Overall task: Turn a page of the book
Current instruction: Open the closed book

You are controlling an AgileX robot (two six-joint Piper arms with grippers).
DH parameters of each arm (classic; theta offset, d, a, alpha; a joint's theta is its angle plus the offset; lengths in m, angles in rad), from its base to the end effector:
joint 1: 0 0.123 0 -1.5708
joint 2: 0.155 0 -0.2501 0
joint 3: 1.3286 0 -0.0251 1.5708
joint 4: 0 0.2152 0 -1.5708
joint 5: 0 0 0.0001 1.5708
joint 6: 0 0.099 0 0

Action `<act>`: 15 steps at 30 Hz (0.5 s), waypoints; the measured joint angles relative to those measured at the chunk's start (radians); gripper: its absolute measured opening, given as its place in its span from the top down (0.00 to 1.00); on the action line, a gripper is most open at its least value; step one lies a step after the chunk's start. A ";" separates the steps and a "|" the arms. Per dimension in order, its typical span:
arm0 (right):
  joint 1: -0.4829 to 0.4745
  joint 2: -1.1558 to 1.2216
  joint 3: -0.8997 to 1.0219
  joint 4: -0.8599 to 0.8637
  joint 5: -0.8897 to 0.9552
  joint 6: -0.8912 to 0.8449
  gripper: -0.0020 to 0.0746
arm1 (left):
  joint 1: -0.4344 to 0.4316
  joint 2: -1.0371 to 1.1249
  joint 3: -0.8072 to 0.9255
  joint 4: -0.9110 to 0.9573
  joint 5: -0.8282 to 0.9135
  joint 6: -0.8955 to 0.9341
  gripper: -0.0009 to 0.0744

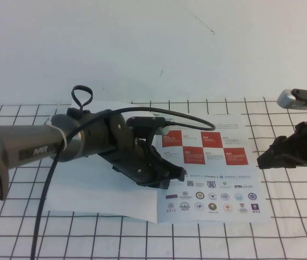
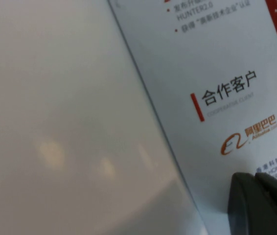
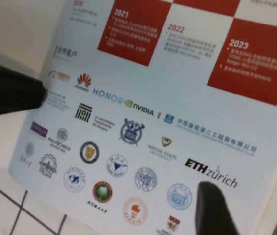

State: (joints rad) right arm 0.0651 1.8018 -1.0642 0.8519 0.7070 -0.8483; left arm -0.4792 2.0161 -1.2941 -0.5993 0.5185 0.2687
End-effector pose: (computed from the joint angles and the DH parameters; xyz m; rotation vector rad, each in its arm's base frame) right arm 0.3110 0.0688 0.1651 -0.4033 2.6155 0.6709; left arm 0.3196 -0.1973 0.1383 0.3856 2.6918 -0.6115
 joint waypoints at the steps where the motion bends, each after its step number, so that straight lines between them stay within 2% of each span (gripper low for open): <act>1: 0.000 0.010 -0.002 0.002 -0.001 -0.002 0.54 | 0.000 0.001 -0.002 0.000 0.000 0.000 0.99; 15: 0.000 0.080 -0.002 0.080 -0.018 -0.099 0.54 | 0.000 0.031 -0.012 0.008 -0.006 0.003 0.99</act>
State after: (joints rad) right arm 0.0651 1.8822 -1.0658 0.9321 0.6891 -0.9471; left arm -0.4792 2.0473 -1.3059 -0.5915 0.5129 0.2715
